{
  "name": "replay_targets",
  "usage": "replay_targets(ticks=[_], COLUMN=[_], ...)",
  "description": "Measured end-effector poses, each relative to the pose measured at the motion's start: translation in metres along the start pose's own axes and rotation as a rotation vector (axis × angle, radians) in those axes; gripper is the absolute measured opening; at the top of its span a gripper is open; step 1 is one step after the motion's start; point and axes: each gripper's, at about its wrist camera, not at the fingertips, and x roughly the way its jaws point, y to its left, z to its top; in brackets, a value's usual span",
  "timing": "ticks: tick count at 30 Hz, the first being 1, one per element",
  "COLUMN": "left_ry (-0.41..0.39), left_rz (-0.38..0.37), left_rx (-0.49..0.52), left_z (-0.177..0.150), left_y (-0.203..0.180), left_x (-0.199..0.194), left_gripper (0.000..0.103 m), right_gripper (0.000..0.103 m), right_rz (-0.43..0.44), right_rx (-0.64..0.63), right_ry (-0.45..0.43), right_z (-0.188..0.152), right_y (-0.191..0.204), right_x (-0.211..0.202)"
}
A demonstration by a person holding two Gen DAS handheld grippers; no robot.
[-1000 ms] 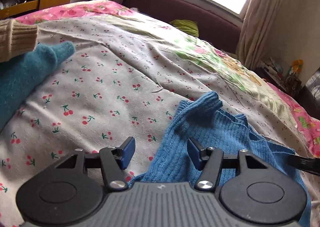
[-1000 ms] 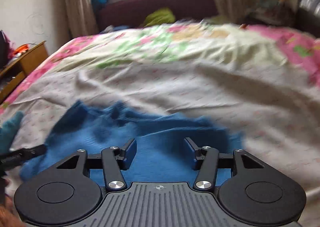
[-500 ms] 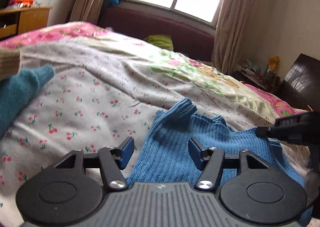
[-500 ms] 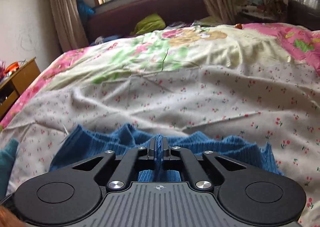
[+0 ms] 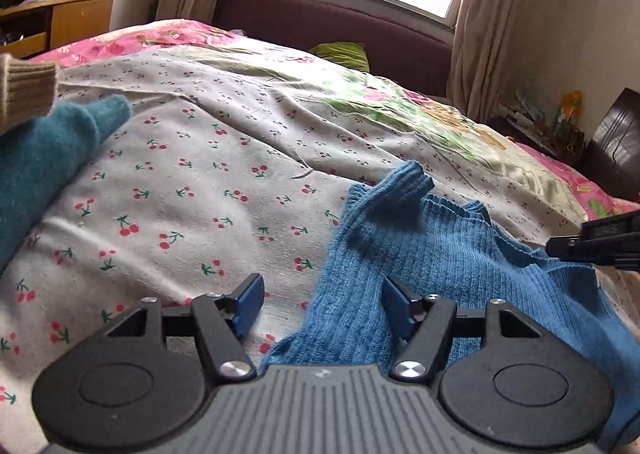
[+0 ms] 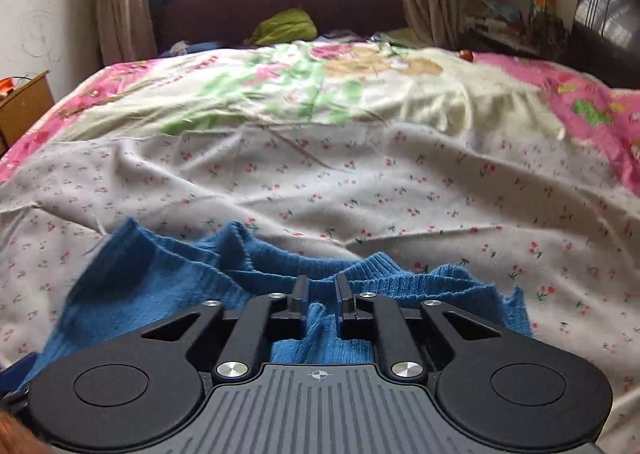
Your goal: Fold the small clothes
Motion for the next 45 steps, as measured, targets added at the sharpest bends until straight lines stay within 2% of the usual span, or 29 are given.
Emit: replay_targets(ticks=[5, 7, 10, 12, 15, 18, 20, 22, 24, 25, 27, 28, 30, 32, 34, 35, 38, 39, 40, 42, 45], left_ry=[0.022, 0.026, 0.032, 0.034, 0.040, 0.046, 0.052, 0.054, 0.059, 0.065, 0.085, 0.089, 0.090, 0.095, 0.096, 0.095, 0.077, 0.077, 0.072, 0.064, 0.066], left_rz=[-0.011, -0.006, 0.005, 0.005, 0.001, -0.001, 0.009, 0.027, 0.045, 0.053, 0.073, 0.079, 0.087, 0.084, 0.077, 0.070, 0.048, 0.037, 0.026, 0.008, -0.012], left_rx=[-0.018, -0.018, 0.015, 0.027, 0.044, 0.034, 0.036, 0.049, 0.058, 0.065, 0.067, 0.055, 0.011, -0.078, -0.172, -0.200, -0.219, -0.228, -0.239, -0.248, -0.241], left_z=[0.001, -0.002, -0.005, -0.006, -0.007, -0.007, -0.006, -0.007, -0.010, -0.012, -0.014, -0.016, -0.016, -0.016, -0.020, -0.022, -0.026, -0.027, -0.028, -0.030, -0.032], left_y=[0.003, 0.003, 0.000, -0.001, -0.004, -0.003, -0.005, -0.009, -0.013, -0.015, -0.019, -0.018, -0.016, -0.008, 0.002, 0.005, 0.010, 0.012, 0.014, 0.015, 0.012], left_x=[-0.002, -0.002, -0.007, -0.010, -0.009, -0.009, -0.011, -0.017, -0.024, -0.026, -0.029, -0.032, -0.039, -0.044, -0.046, -0.046, -0.049, -0.049, -0.050, -0.050, -0.050], left_gripper=[0.076, 0.076, 0.077, 0.078, 0.081, 0.081, 0.081, 0.081, 0.081, 0.081, 0.081, 0.081, 0.081, 0.081, 0.081, 0.081, 0.081, 0.081, 0.082, 0.084, 0.085], right_gripper=[0.026, 0.027, 0.029, 0.029, 0.029, 0.029, 0.026, 0.031, 0.029, 0.029, 0.030, 0.030, 0.032, 0.032, 0.031, 0.037, 0.049, 0.049, 0.051, 0.061, 0.066], right_rz=[0.048, 0.086, 0.123, 0.077, -0.025, -0.176, -0.169, -0.165, -0.142, -0.150, -0.193, -0.199, -0.166, -0.077, 0.004, 0.038, 0.139, 0.168, 0.186, 0.218, 0.234], right_rx=[-0.012, -0.043, -0.014, -0.001, 0.056, 0.066, 0.157, 0.222, 0.211, 0.195, 0.166, 0.163, 0.170, 0.181, 0.142, 0.105, 0.041, 0.029, 0.020, -0.021, -0.091], right_ry=[0.022, 0.045, 0.108, 0.117, 0.092, 0.112, 0.125, 0.085, 0.023, 0.023, 0.108, 0.124, 0.077, 0.037, 0.045, 0.062, 0.113, 0.125, 0.133, 0.158, 0.222], right_z=[-0.014, -0.020, -0.025, -0.033, -0.044, -0.054, -0.056, -0.054, -0.052, -0.051, -0.053, -0.054, -0.051, -0.041, -0.030, -0.024, -0.011, -0.007, -0.004, 0.004, 0.009], right_y=[0.006, 0.022, 0.027, 0.014, -0.031, -0.071, -0.096, -0.106, -0.106, -0.105, -0.104, -0.103, -0.096, -0.081, -0.057, -0.040, 0.008, 0.024, 0.038, 0.071, 0.115], right_x=[-0.027, -0.026, -0.017, -0.020, -0.039, -0.037, -0.034, -0.043, -0.053, -0.053, -0.039, -0.036, -0.046, -0.058, -0.059, -0.056, -0.041, -0.036, -0.031, -0.017, 0.007])
